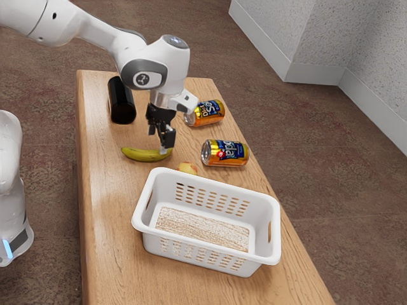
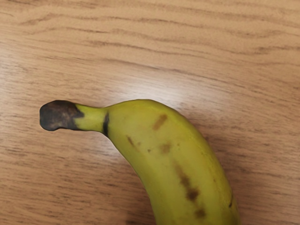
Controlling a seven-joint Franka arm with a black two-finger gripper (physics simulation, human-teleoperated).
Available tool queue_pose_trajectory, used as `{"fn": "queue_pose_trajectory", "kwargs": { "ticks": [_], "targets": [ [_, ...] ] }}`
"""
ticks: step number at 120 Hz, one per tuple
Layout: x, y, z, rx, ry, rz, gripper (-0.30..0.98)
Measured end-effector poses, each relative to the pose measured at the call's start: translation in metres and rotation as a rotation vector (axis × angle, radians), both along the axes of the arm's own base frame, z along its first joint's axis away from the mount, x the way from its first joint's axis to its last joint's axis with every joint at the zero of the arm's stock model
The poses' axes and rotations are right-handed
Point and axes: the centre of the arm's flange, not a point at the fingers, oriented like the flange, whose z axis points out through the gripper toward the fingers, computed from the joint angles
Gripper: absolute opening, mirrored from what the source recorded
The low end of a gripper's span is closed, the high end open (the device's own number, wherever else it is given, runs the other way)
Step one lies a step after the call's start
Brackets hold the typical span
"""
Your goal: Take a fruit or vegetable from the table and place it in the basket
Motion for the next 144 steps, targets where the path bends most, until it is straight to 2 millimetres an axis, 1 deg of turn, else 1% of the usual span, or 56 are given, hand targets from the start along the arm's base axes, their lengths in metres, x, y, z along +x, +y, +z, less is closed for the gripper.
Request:
{"fn": "queue_pose_trajectory", "kwargs": {
  "ticks": [20,41,72,92,101,107,123,133,144],
  "targets": [
    [0.000,-0.001,-0.003,0.001,-0.004,0.000,0.67],
    [0.005,-0.001,-0.014,0.002,0.012,0.001,0.67],
    [0.007,-0.001,-0.013,0.003,-0.005,0.001,0.66],
    [0.009,-0.001,-0.021,0.006,-0.002,-0.001,0.66],
    [0.011,-0.001,-0.025,0.007,0.000,-0.001,0.62],
    [0.012,-0.001,-0.027,0.007,0.000,-0.001,0.57],
    [0.014,-0.001,-0.028,0.010,-0.009,-0.002,0.33],
    [0.014,-0.001,-0.027,0.012,-0.015,-0.006,0.22],
    [0.015,-0.001,-0.023,0.014,-0.027,-0.010,0.17]
  ]
}}
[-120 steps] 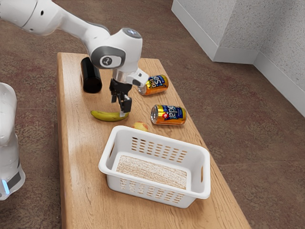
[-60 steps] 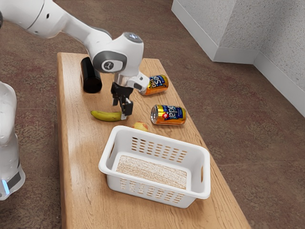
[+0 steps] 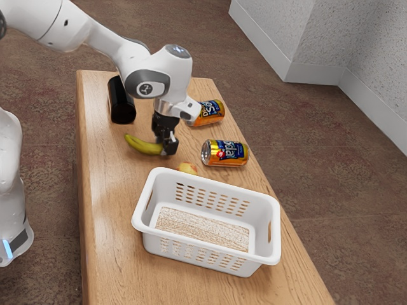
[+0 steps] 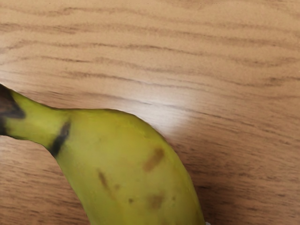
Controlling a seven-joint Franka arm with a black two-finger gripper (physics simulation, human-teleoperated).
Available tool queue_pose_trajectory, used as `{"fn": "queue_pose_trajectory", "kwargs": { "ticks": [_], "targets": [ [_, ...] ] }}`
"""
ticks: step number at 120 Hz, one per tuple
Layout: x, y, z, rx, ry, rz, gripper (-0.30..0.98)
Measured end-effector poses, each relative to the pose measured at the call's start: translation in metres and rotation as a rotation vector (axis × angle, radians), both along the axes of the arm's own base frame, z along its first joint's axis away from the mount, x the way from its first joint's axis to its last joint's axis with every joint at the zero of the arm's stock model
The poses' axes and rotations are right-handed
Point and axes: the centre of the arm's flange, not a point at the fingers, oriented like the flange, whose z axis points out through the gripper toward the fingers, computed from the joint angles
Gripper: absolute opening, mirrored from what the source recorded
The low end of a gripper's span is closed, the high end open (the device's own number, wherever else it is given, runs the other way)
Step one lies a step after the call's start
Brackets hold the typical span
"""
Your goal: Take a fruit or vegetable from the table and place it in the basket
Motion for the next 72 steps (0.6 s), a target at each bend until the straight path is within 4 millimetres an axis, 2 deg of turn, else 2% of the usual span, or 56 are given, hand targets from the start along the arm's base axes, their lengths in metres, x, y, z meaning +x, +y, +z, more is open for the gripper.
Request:
{"fn": "queue_pose_trajectory", "kwargs": {
  "ticks": [4,10,18,29,35,46,72],
  "targets": [
    [0.000,-0.001,0.006,0.002,-0.013,-0.004,0.17],
    [0.000,-0.008,0.032,0.011,-0.055,-0.022,0.16],
    [0.004,-0.012,0.084,0.026,-0.126,-0.034,0.16],
    [0.012,-0.029,0.162,0.066,-0.207,-0.071,0.17],
    [0.016,-0.047,0.189,0.086,-0.220,-0.102,0.18],
    [0.017,-0.092,0.202,0.113,-0.197,-0.180,0.16],
    [0.005,-0.175,0.217,0.152,-0.171,-0.316,0.17]
  ]
}}
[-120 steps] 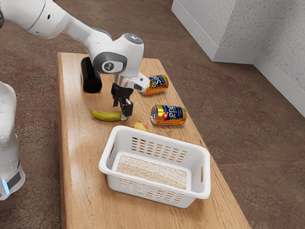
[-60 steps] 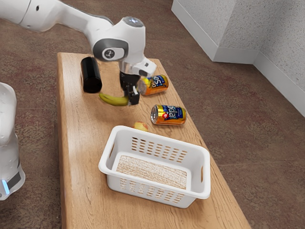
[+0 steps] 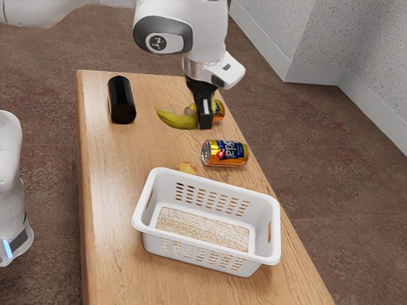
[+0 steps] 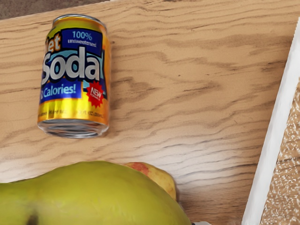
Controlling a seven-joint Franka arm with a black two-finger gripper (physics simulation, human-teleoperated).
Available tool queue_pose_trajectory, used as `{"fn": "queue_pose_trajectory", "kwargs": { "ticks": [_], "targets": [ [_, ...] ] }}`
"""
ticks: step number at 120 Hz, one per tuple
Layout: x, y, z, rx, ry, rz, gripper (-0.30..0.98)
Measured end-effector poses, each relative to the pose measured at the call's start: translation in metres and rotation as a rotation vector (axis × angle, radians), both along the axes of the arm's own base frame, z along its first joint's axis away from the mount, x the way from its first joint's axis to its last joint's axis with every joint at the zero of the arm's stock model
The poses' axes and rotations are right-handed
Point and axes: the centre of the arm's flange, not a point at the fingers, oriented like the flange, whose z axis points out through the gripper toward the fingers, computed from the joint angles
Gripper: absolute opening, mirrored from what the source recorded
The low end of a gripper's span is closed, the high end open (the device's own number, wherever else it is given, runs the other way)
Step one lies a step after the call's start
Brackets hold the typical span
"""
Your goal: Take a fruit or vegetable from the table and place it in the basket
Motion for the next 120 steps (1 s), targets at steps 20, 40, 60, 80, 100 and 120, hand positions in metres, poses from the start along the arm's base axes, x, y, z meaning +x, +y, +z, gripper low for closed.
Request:
{"fn": "queue_pose_trajectory", "kwargs": {
  "ticks": [20,40,60,80,100,120],
  "targets": [
    [0.005,-0.052,0.005,0.024,0.015,-0.087,0.17],
    [0.013,-0.095,0.000,0.033,0.040,-0.164,0.17],
    [0.011,-0.128,-0.006,0.040,0.055,-0.224,0.17],
    [0.009,-0.144,-0.010,0.046,0.064,-0.253,0.18],
    [0.007,-0.151,-0.014,0.048,0.067,-0.263,0.46],
    [0.004,-0.156,-0.015,0.049,0.064,-0.261,0.62]
  ]
}}
